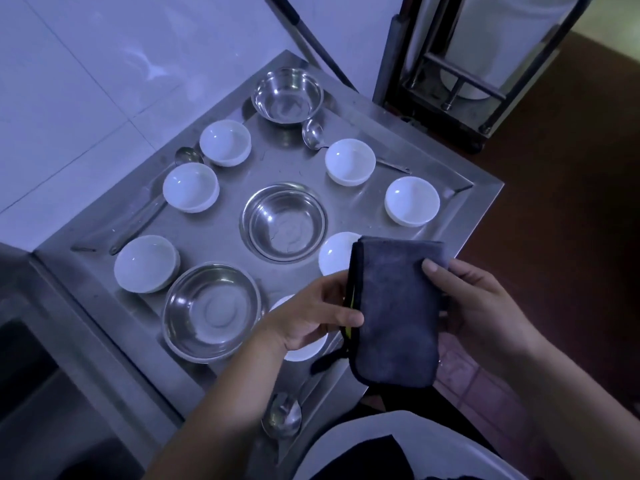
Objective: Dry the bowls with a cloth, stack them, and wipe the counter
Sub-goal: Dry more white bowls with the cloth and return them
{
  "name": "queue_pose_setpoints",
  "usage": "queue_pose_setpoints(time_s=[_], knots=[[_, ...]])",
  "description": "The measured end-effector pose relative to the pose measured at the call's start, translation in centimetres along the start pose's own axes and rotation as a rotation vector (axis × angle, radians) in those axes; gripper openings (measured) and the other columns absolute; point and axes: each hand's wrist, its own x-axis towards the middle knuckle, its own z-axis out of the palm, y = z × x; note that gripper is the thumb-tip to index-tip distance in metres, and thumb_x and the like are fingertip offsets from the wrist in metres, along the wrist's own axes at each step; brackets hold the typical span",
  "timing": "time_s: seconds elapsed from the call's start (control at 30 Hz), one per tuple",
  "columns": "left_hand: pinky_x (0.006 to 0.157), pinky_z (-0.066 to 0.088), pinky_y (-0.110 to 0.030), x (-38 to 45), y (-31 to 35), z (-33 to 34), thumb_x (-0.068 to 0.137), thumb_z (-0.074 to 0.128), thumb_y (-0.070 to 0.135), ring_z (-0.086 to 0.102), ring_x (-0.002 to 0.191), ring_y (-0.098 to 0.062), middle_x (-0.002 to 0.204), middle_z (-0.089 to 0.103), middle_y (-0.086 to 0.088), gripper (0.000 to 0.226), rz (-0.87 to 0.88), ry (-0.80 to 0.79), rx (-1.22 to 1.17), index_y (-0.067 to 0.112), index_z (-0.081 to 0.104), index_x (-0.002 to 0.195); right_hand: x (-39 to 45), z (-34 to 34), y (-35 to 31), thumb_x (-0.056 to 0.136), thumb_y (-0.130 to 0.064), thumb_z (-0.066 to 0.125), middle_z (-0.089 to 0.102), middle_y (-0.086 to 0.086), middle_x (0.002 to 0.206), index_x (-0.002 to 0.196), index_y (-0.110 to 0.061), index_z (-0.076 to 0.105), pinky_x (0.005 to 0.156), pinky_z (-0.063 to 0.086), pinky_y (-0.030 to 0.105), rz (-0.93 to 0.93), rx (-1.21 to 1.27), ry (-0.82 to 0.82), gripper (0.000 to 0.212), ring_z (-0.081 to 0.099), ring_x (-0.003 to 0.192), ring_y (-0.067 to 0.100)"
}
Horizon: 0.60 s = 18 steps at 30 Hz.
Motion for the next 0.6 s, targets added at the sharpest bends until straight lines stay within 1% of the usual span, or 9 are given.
queue_pose_setpoints(time_s=[0.07,0.13,0.2,0.27,0.37,0.47,0.53,0.57,0.6], knots=[[0.091,0.056,-0.036,0.7,-0.9,0.5,0.080,0.071,-0.001,0.068,0.105,-0.025,0.115,0.071,-0.012,0.041,-0.017,0.087,-0.078,0.013,0.072,0.118,0.2,-0.4,0.6,0.085,-0.032,0.066,0.073,0.009,0.097,0.106,-0.022,0.076,0.064,0.056,0.039,0.052,-0.041,0.023,0.026,0.065,0.081,0.030],[0.098,0.054,-0.043,1.1,-1.9,0.6,0.083,0.069,0.000,0.067,0.111,-0.028,0.122,0.070,-0.015,0.042,-0.033,0.180,-0.105,0.012,0.070,0.123,0.2,-1.1,1.6,0.089,-0.018,0.066,0.073,0.013,0.111,0.123,-0.028,0.067,0.071,0.056,0.046,0.119,-0.075,-0.077,0.035,0.069,0.090,0.034],[0.102,0.048,-0.049,1.0,-2.4,0.6,0.083,0.070,0.003,0.067,0.111,-0.028,0.123,0.070,-0.013,0.042,-0.048,0.221,-0.116,0.018,0.071,0.122,0.0,-1.6,2.0,0.090,0.000,0.063,0.071,0.016,0.115,0.135,-0.032,0.057,0.070,0.059,0.045,0.158,-0.088,-0.181,0.055,0.071,0.097,0.032],[0.095,0.054,-0.044,0.3,-2.3,0.5,0.086,0.067,0.002,0.069,0.108,-0.025,0.119,0.072,-0.009,0.040,-0.034,0.193,-0.114,0.024,0.074,0.118,0.0,-1.8,2.1,0.089,0.010,0.060,0.070,0.015,0.114,0.136,-0.030,0.056,0.065,0.058,0.042,0.146,-0.093,-0.213,0.062,0.071,0.094,0.029],[0.083,0.057,-0.042,-0.9,-1.5,0.2,0.084,0.062,-0.005,0.068,0.105,-0.025,0.119,0.071,-0.009,0.047,0.030,0.144,-0.112,0.028,0.075,0.115,0.5,-1.9,1.6,0.081,0.012,0.060,0.070,0.011,0.120,0.119,-0.019,0.071,0.070,0.057,0.042,0.067,-0.034,-0.246,0.050,0.070,0.093,0.025],[0.097,0.038,-0.059,-1.5,-0.5,-0.6,0.081,0.050,-0.014,0.056,0.126,-0.036,0.149,0.054,-0.013,0.049,0.110,0.040,-0.049,0.016,0.077,0.108,1.3,-2.1,1.3,0.070,0.009,0.065,0.063,0.015,0.133,0.088,-0.010,0.080,0.094,0.045,0.056,0.065,-0.026,-0.318,0.030,0.064,0.114,0.036],[0.101,0.032,-0.072,-1.5,-0.1,-1.2,0.077,0.043,-0.012,0.046,0.138,-0.040,0.157,0.044,-0.006,0.048,0.114,-0.049,-0.053,0.009,0.078,0.101,1.9,-2.1,1.3,0.064,-0.008,0.070,0.059,0.019,0.137,0.078,-0.004,0.076,0.101,0.039,0.057,0.132,0.022,-0.373,0.016,0.058,0.118,0.042],[0.099,0.038,-0.070,-1.4,0.2,-1.3,0.077,0.044,-0.004,0.045,0.139,-0.039,0.158,0.044,-0.005,0.043,0.090,-0.062,-0.081,0.007,0.078,0.100,2.0,-1.9,1.2,0.064,-0.015,0.071,0.059,0.020,0.135,0.074,-0.003,0.074,0.100,0.039,0.055,0.155,0.019,-0.368,0.016,0.057,0.115,0.043],[0.093,0.048,-0.060,-1.3,0.4,-1.1,0.081,0.046,0.007,0.049,0.133,-0.036,0.156,0.046,-0.003,0.037,0.064,-0.046,-0.099,0.006,0.079,0.098,2.2,-1.9,1.2,0.068,-0.016,0.073,0.062,0.018,0.132,0.069,-0.004,0.070,0.095,0.042,0.050,0.144,-0.035,-0.339,0.013,0.058,0.108,0.041]])
